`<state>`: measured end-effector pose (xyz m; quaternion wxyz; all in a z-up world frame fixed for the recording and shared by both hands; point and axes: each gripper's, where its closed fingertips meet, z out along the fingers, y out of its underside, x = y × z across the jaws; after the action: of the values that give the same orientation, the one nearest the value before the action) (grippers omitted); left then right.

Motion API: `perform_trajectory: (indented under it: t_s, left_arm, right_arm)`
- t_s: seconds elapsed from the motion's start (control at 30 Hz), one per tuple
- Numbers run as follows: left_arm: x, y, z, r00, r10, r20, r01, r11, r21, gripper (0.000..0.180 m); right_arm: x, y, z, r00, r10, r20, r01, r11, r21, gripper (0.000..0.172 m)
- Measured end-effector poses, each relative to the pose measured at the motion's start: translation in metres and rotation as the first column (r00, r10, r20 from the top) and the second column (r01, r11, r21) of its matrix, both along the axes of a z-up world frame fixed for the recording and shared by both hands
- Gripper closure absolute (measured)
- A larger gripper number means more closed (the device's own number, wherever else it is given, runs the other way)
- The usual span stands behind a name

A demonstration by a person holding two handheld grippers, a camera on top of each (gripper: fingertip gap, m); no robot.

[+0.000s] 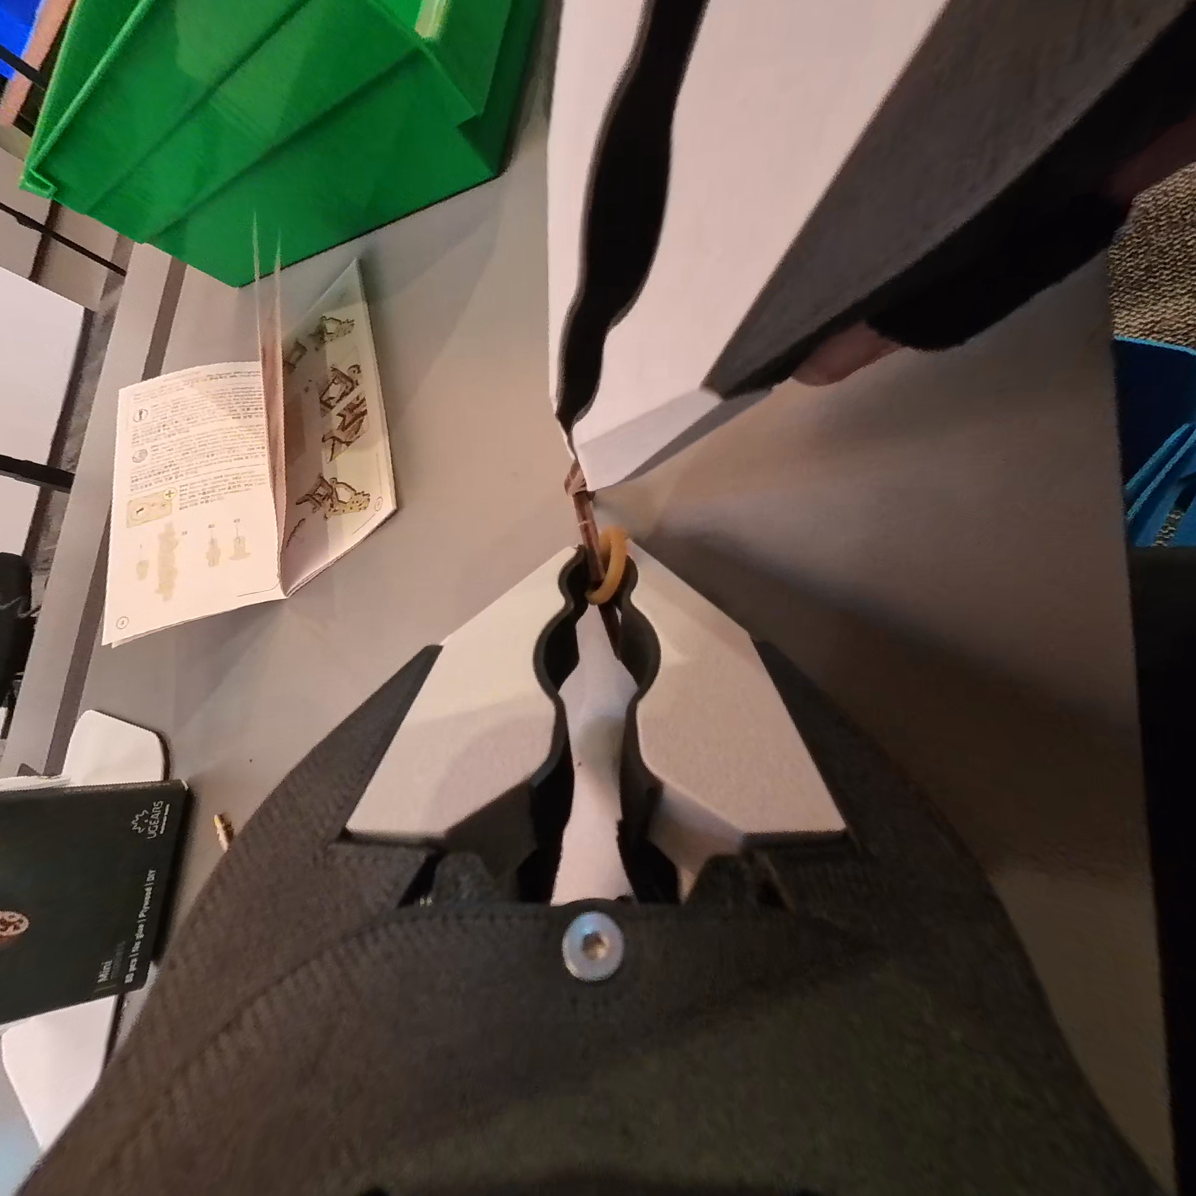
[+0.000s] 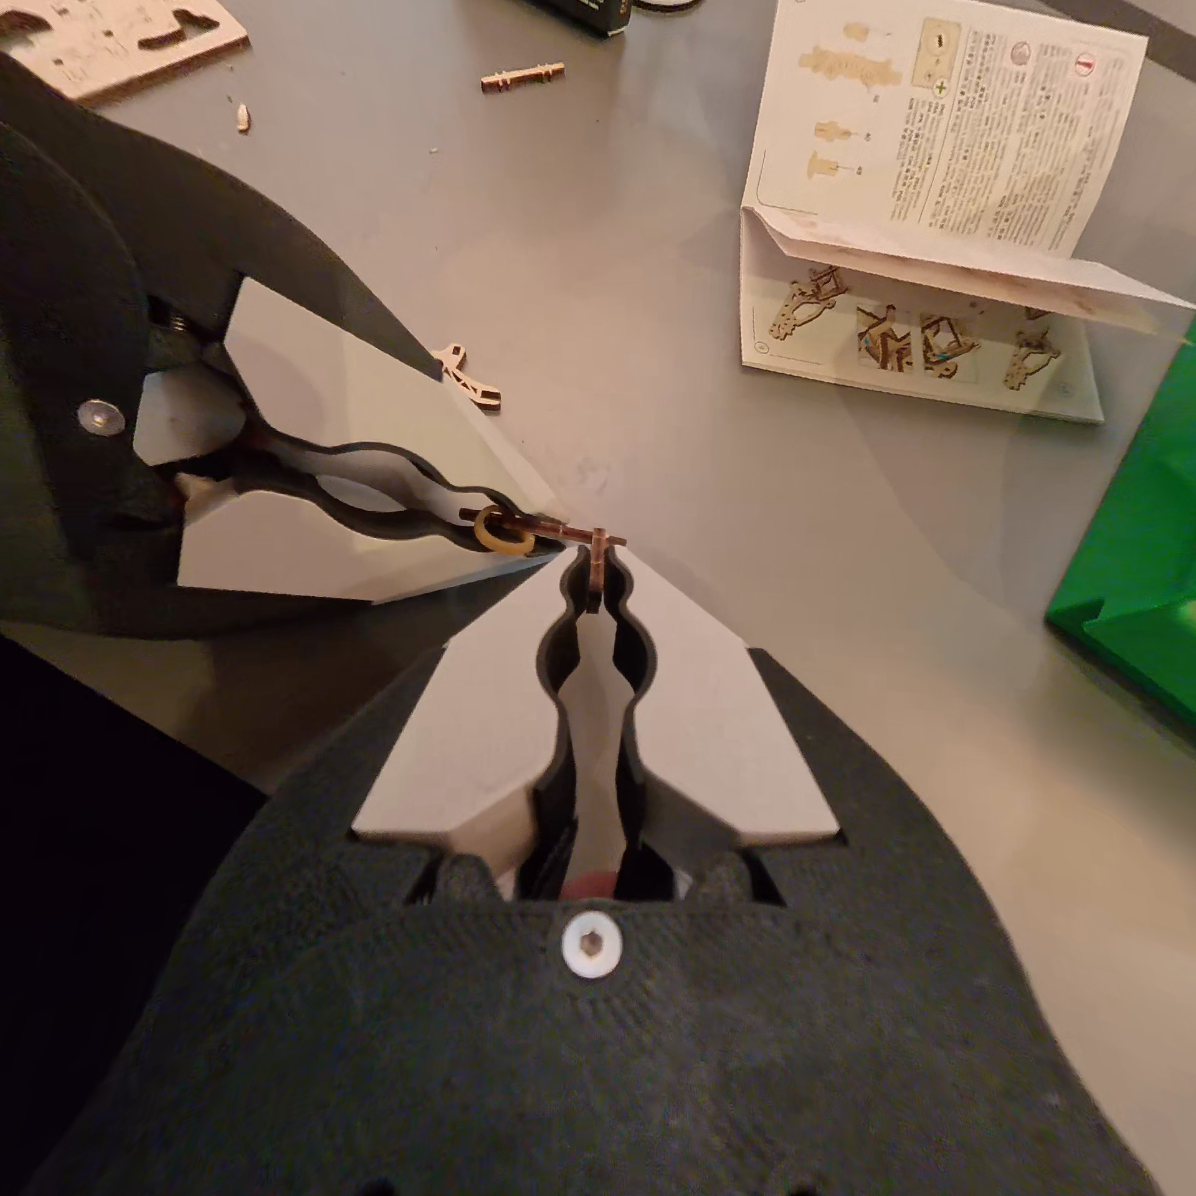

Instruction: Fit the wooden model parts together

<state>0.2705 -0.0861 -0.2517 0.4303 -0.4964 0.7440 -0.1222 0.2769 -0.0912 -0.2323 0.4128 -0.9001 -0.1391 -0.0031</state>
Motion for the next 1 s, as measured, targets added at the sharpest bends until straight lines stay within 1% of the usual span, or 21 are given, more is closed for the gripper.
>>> perform_trajectory:
  t_s: [0.03,0.17,0.3,0.53,0.67,0.83,0.9,1.0]
  left_arm:
    - [0.0000,0.0001,-0.0001,1.000,0.001,0.000,-0.001,1.000,0.000,0.177]
    - [0.0006,0.0010,-0.0001,1.000,0.003,0.000,-0.003,1.000,0.005,0.177]
    - [0.0005,0.0018,-0.0001,1.000,0.007,0.000,-0.007,1.000,0.002,0.177]
    - [0.0001,0.0030,-0.0003,1.000,0.014,0.000,-0.014,1.000,-0.010,0.176]
    - [-0.0002,0.0039,-0.0005,1.000,0.017,0.000,-0.017,1.000,-0.014,0.177]
    - [-0.0004,0.0039,-0.0006,1.000,0.017,0.000,-0.017,1.000,-0.015,0.177]
    - [-0.0003,0.0042,-0.0005,1.000,0.019,0.000,-0.019,1.000,-0.017,0.176]
    - [-0.0007,0.0056,-0.0007,1.000,0.024,0.001,-0.024,0.999,-0.025,0.177]
  right_arm:
    - [0.0000,0.0002,-0.0001,1.000,0.000,0.005,0.000,1.000,-0.015,0.171]
    - [0.0009,0.0016,-0.0007,0.998,-0.009,-0.067,0.004,0.997,-0.073,0.171]
    - [0.0009,0.0025,-0.0016,0.990,-0.020,-0.141,0.008,0.996,-0.085,0.171]
    - [0.0003,0.0049,-0.0020,0.995,0.003,-0.102,-0.018,0.989,-0.146,0.171]
    - [-0.0004,0.0063,-0.0029,0.999,0.016,-0.039,-0.022,0.987,-0.157,0.171]
    - [-0.0006,0.0066,-0.0039,0.997,0.001,-0.075,-0.013,0.986,-0.166,0.171]
    - [-0.0003,0.0069,-0.0044,0.993,-0.010,-0.120,-0.011,0.984,-0.176,0.171]
    - [-0.0006,0.0080,-0.0057,0.995,-0.009,-0.103,-0.009,0.983,-0.181,0.170]
